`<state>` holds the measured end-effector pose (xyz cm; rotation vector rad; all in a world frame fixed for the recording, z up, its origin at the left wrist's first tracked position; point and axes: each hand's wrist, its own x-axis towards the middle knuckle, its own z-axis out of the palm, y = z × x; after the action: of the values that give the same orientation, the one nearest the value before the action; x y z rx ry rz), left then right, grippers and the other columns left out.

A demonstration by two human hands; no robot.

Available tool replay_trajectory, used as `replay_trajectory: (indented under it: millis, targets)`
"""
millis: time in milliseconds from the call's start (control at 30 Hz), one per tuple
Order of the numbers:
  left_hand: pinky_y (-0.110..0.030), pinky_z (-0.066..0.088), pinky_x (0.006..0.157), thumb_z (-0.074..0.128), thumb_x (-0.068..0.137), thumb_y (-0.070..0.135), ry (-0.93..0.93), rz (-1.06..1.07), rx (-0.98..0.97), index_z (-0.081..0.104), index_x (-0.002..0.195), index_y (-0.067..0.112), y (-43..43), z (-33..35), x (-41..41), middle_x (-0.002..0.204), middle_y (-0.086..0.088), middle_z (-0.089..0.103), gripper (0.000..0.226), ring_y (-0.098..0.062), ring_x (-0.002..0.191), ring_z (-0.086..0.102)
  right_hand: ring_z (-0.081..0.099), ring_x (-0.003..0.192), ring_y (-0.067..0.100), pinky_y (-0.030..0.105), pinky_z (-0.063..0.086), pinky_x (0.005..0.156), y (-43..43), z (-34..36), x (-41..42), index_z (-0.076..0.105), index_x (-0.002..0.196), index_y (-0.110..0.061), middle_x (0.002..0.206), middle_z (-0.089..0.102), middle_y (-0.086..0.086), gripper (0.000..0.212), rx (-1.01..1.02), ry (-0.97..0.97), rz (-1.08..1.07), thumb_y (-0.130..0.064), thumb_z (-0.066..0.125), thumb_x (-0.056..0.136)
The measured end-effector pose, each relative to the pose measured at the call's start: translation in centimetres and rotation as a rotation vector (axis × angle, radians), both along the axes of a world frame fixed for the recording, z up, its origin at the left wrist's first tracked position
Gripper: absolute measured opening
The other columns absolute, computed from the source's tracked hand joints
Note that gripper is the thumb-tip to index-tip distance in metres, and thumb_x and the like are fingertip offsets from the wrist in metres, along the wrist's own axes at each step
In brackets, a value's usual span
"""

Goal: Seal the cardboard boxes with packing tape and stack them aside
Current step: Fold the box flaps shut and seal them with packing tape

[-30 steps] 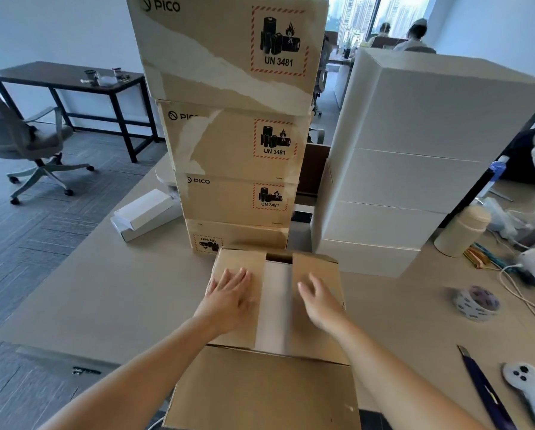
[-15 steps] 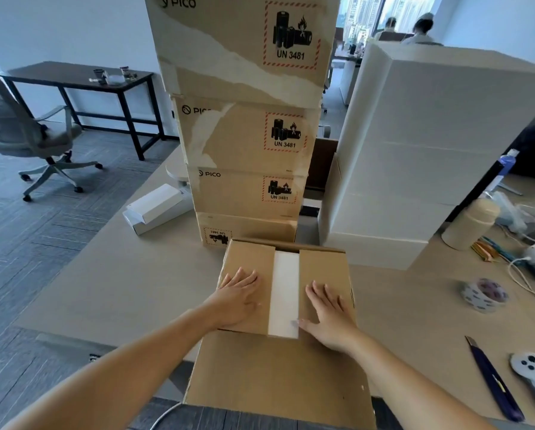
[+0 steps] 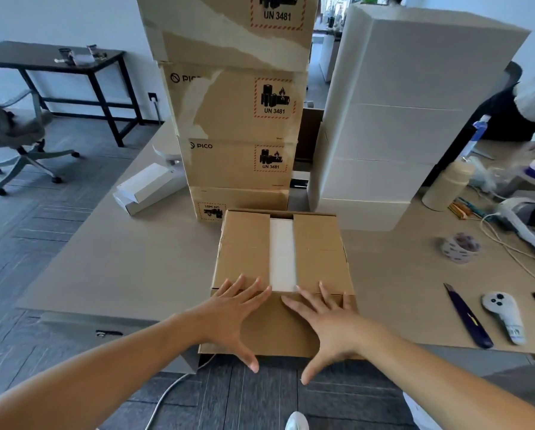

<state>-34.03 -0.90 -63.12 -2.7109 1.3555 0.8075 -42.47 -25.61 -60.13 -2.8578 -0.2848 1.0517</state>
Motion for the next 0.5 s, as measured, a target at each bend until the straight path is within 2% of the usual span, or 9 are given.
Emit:
replay_trajectory:
  millis: [100,200,233,333,400,500]
  targets:
    - [-0.051,-0.011,0.12,0.044,0.052,0.097,-0.07,-0.067,0.061,-0.026,0.151,0.031,0.0,-0.5,0.3,0.161,0.003,-0.026,0.138,-0.034,0.146,-0.027,-0.032,0.141,0.035,0.072,-0.009,0.108,0.6,-0.7,-0.4,-0.026,0.141,-0.053,0.156,-0.03,-0.014,0.132,-0.049,-0.062,-0.005,-0.07,0.076,0.059]
    - [-0.052,0.0,0.123,0.057,0.07,0.084,-0.06,-0.083,0.064,-0.016,0.156,0.025,-0.1,-0.1,1.1,0.165,0.0,-0.015,0.127,-0.037,0.15,-0.013,-0.023,0.146,0.034,0.07,-0.005,0.112,0.7,0.0,0.2,-0.01,0.147,-0.051,0.16,-0.017,-0.016,0.116,0.0,-0.062,-0.063,-0.057,0.076,0.07]
    - [-0.051,0.0,0.123,0.059,0.07,0.083,-0.054,-0.092,0.065,-0.015,0.156,0.024,-0.1,0.0,1.3,0.165,0.001,-0.015,0.128,-0.036,0.151,-0.013,-0.023,0.146,0.033,0.069,-0.005,0.112,0.6,0.3,0.4,-0.008,0.148,-0.05,0.16,-0.017,-0.017,0.115,0.012,-0.043,-0.073,-0.056,0.077,0.07]
    - [-0.049,-0.006,0.121,0.045,0.049,0.097,-0.088,-0.13,0.114,-0.022,0.153,0.024,0.1,0.1,0.9,0.163,0.002,-0.022,0.145,-0.035,0.149,-0.02,-0.026,0.145,0.033,0.07,-0.005,0.11,0.6,0.4,0.1,-0.014,0.148,-0.049,0.158,-0.023,-0.018,0.129,-0.027,-0.021,-0.046,-0.061,0.081,0.062]
    - [-0.05,-0.006,0.121,0.055,0.056,0.093,-0.162,-0.134,0.113,-0.023,0.154,0.022,0.2,-0.4,0.3,0.163,0.0,-0.024,0.144,-0.035,0.148,-0.022,-0.024,0.145,0.036,0.072,-0.001,0.11,0.9,-0.3,-0.4,-0.019,0.147,-0.047,0.158,-0.024,-0.014,0.131,-0.099,-0.073,-0.008,-0.058,0.081,0.062]
    - [-0.05,-0.002,0.123,0.067,0.068,0.078,-0.212,-0.122,0.067,-0.02,0.155,0.021,0.2,-0.6,0.0,0.164,-0.002,-0.02,0.136,-0.037,0.15,-0.017,-0.02,0.146,0.038,0.071,0.003,0.111,1.1,-0.4,-0.4,-0.016,0.147,-0.046,0.159,-0.02,-0.012,0.122,-0.115,-0.106,0.013,-0.044,0.079,0.069]
